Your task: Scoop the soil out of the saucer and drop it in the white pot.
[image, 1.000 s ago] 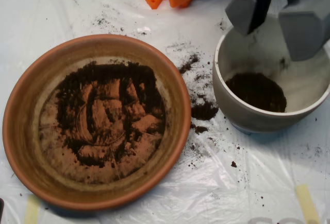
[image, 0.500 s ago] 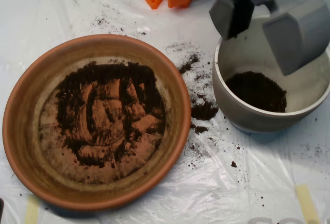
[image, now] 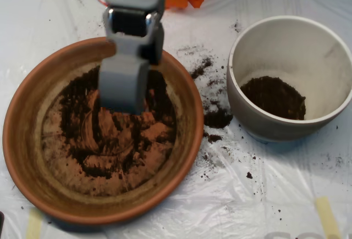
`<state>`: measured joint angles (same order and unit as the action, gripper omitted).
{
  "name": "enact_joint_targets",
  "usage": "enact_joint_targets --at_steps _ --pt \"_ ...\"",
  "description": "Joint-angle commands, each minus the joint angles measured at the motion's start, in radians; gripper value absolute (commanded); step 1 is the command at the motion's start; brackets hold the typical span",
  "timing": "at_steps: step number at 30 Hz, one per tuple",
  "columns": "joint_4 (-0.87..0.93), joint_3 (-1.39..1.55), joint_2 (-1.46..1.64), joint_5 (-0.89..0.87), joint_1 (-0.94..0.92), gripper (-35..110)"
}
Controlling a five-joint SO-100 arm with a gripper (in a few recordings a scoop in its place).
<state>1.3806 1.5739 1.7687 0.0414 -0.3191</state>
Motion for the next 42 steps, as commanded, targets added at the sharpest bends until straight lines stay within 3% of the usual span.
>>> enact_joint_targets --at_steps 1,7,19,26,32,37,42 --pt "-0.129 0.14 0.072 0.028 -0.13 33" --pt "-0.295 0.333 -0.008 0.083 -0.268 38" --pt "-0.468 0.387 -0.15 0.034 -0.454 40" --pt "-0.477 0.38 -0.239 0.044 -0.453 40" --pt "-0.35 0.17 -0.411 0.074 -0.471 40" --pt "-0.301 0.089 -0.474 0.103 -0.494 27" --pt "-0.322 0.143 -0.434 0.12 -0.508 27"
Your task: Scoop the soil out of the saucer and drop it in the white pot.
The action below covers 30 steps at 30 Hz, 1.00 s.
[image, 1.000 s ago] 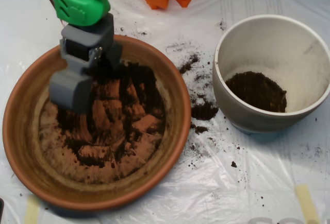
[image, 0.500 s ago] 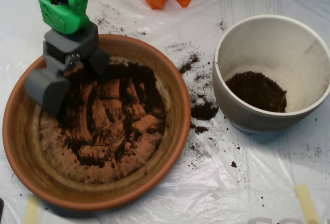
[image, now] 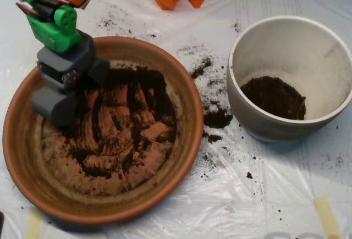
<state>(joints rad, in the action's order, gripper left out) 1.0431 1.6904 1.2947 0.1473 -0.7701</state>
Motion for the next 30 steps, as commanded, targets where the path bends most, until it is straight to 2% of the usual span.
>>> enact_joint_targets --at_steps 1,6,12,30 --pt "0.008 0.041 0.052 0.017 -0.061 27" --pt "-0.041 0.135 0.13 0.021 -0.083 14" --pt "-0.086 0.241 0.212 0.023 -0.071 14" --pt "-0.063 0.287 0.227 -0.049 0.06 11"
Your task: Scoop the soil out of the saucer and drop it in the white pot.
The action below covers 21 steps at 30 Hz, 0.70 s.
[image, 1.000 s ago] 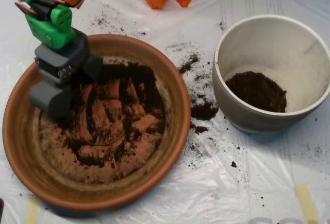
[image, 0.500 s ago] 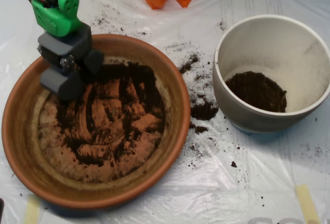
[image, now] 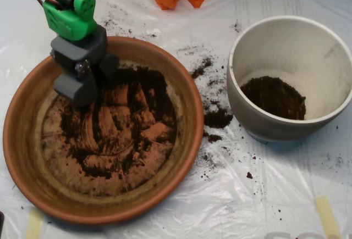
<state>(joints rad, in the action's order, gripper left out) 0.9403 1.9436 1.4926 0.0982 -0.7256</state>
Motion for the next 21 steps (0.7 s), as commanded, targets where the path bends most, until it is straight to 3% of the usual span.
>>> enact_joint_targets --at_steps 1,11,21 --pt "0.04 0.038 0.029 -0.002 0.023 11" --pt "0.055 0.061 0.043 0.009 0.087 0" --pt "0.163 -0.069 0.101 0.0 0.221 0"
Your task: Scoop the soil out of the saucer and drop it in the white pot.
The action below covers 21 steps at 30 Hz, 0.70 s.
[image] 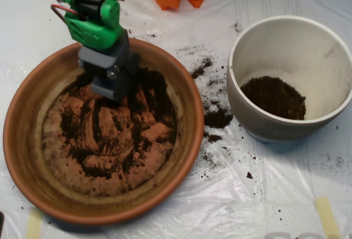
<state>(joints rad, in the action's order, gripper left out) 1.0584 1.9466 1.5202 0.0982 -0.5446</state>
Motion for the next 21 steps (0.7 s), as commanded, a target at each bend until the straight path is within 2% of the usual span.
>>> enact_joint_targets --at_steps 1,10,21 --pt "0.063 -0.1 0.086 -0.005 0.055 0" --pt "0.242 -0.301 0.222 -0.049 0.227 -1" --pt "0.319 -0.325 0.454 -0.037 0.437 -1"
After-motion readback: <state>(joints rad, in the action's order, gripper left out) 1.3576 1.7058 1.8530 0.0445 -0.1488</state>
